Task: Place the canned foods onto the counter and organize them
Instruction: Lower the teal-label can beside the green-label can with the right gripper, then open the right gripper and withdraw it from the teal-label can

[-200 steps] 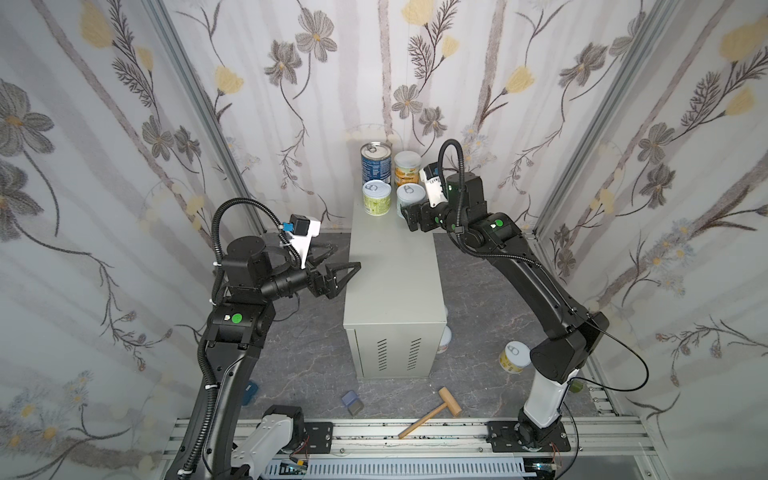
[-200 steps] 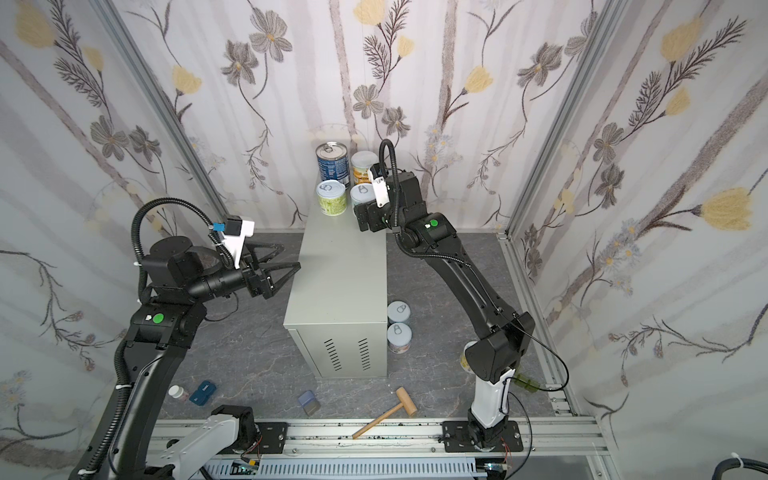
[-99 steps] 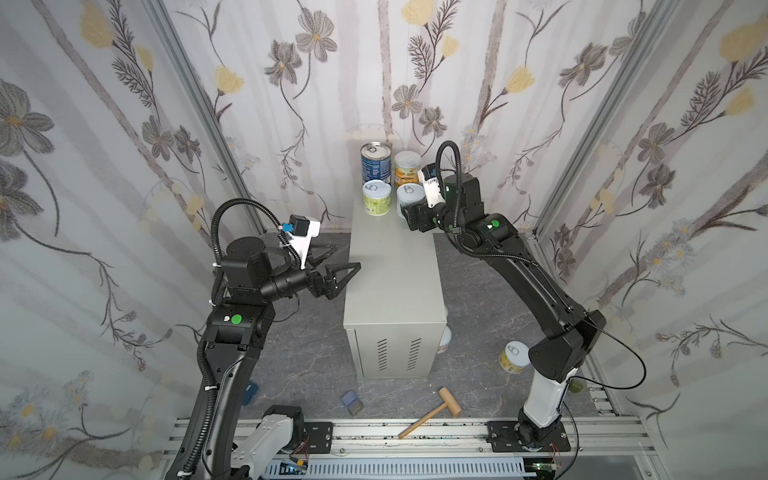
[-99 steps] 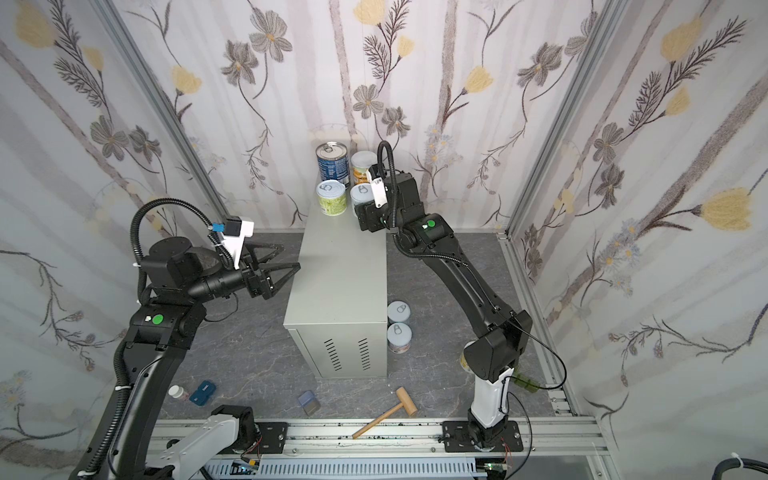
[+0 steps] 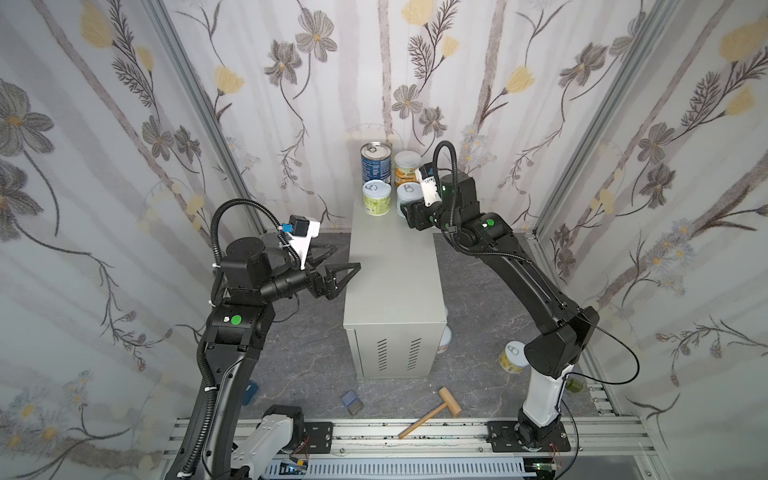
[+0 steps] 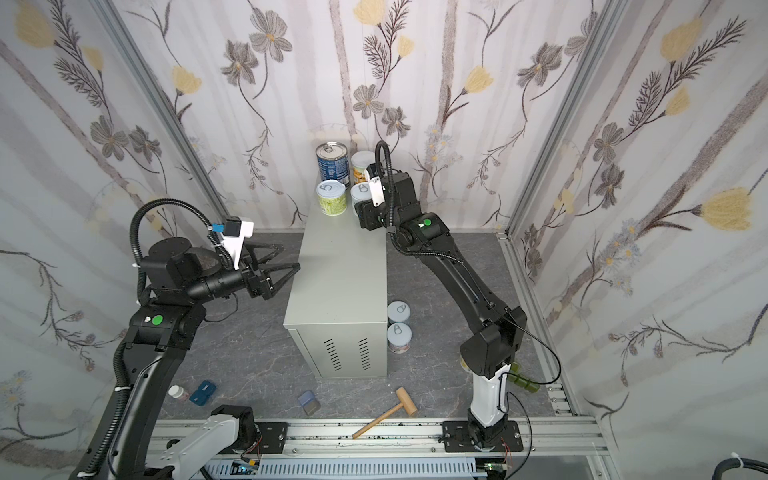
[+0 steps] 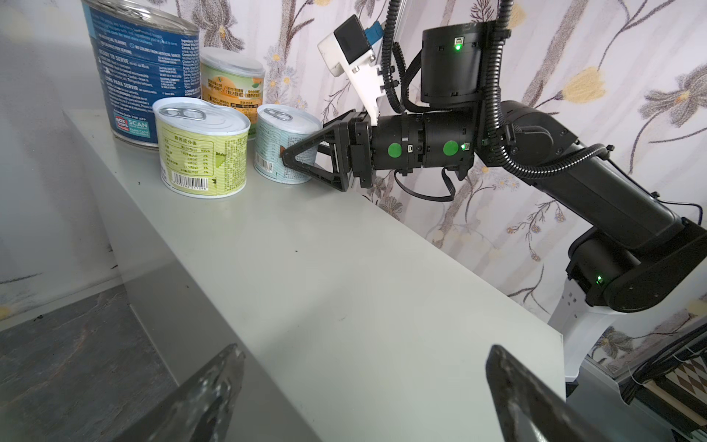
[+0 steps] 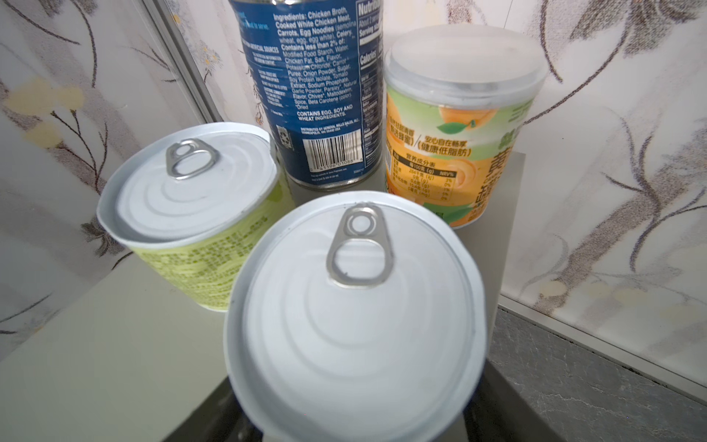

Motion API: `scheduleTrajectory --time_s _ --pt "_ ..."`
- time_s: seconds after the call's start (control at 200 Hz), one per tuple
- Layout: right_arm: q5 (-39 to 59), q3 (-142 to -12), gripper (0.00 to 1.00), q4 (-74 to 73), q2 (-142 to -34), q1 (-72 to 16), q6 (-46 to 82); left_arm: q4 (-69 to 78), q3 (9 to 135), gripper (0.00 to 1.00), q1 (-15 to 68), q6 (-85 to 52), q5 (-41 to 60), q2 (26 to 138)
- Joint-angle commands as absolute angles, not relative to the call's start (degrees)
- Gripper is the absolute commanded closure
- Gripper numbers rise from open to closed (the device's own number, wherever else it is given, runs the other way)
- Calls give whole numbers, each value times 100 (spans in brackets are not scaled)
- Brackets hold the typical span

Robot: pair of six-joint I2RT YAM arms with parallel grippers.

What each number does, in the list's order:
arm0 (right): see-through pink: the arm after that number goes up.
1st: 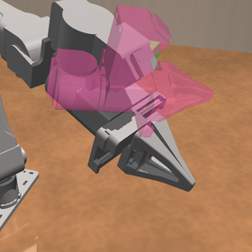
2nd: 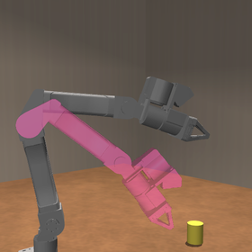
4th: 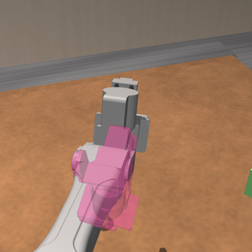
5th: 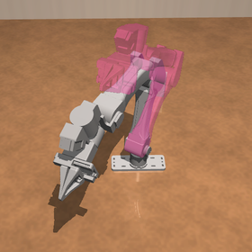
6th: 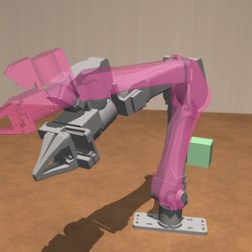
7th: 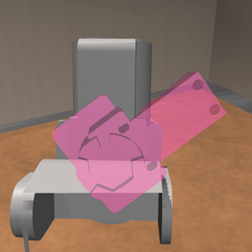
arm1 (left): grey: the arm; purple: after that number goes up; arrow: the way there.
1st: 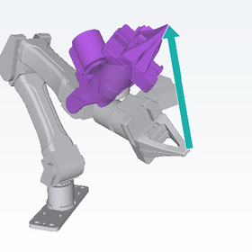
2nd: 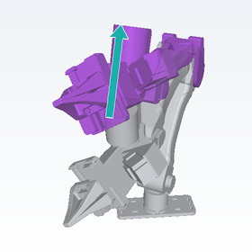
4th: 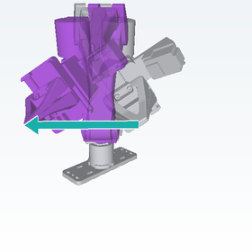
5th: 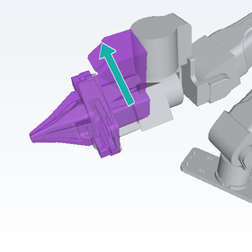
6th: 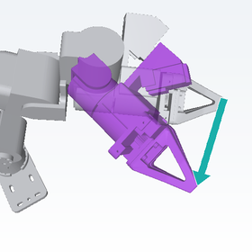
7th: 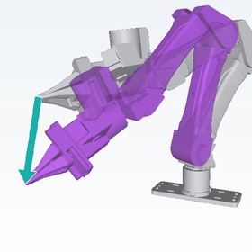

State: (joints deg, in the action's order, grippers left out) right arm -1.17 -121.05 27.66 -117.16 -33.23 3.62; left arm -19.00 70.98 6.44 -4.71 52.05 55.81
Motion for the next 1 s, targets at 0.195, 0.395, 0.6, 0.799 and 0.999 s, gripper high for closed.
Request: scheduleTrajectory --time_s 0.195,0.395,0.6,0.799,0.999 --pt "-207 -12207 31 2446 -11858 -3284 387 -1642 7082 0 642 -463 5225 5564" --pt "-100 -12361 31 2447 -11985 -3284 397 -1645 7080 0 644 -450 5224 5576" --pt "-88 -12395 31 2468 -12029 -3286 422 -1656 7084 0 648 -448 5236 5574" --pt "-98 -12401 31 2465 -12019 -3276 406 -1647 7090 0 642 -453 5238 5581" --pt "-138 -12401 30 2479 -11981 -3278 413 -1637 7084 0 637 -457 5243 5585"
